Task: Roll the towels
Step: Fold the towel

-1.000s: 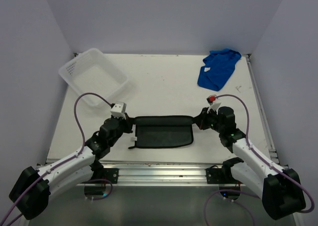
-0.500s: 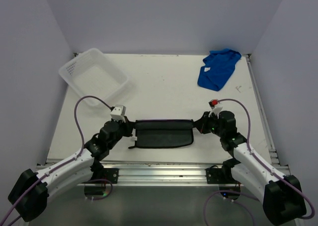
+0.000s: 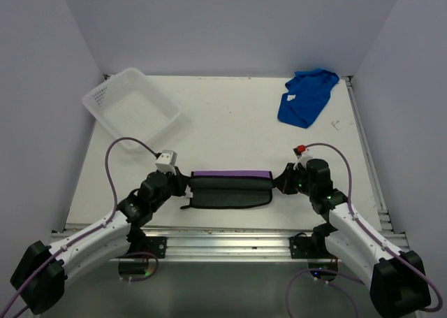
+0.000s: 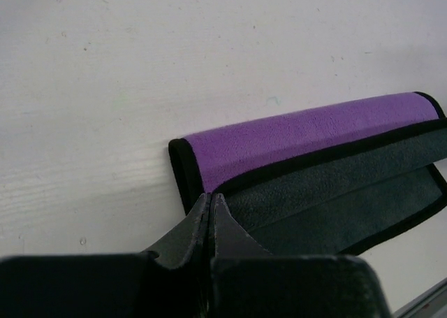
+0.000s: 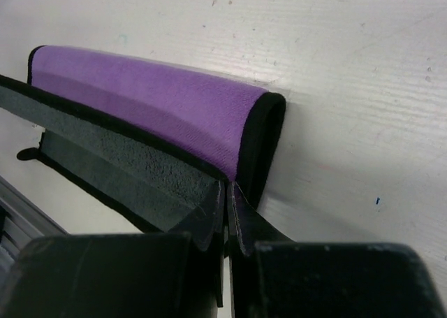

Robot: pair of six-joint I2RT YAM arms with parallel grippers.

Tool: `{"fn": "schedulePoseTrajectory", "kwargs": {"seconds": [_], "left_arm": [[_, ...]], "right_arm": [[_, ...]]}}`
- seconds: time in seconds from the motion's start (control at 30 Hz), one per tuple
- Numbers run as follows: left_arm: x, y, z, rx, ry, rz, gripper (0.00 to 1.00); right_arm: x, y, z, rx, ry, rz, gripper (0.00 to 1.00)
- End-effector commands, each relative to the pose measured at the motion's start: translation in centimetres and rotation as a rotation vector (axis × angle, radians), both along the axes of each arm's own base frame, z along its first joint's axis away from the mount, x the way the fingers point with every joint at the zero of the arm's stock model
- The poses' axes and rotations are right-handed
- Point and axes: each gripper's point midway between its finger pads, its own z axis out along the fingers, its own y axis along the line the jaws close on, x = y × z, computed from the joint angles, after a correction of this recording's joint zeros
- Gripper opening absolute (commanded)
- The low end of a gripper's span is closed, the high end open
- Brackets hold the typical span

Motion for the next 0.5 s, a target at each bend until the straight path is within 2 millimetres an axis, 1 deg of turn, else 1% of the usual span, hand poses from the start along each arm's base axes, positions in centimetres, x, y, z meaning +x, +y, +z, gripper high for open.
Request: {"fn": "schedulePoseTrajectory", "kwargs": {"seconds": [0.0,0.27,0.47], "left_arm": [[0.0,0.9,-0.6,0.023,0.034,0.05,0.0],[-0.1,0.6,-1.0,0.039,0.048,0.036,0.0],[-0.3,1.0,-1.5,0.058,0.072,0.049,0.0]], "right_arm": [[-0.8,-0.6,-0.7,-0.025,0.053,-0.016,0.0],[-1.4,-0.1,-1.5,-0.021,0.109,0.02,0.0],[-1.6,0.2,-1.8,-0.014,0.132,0.033,0.0]]}}
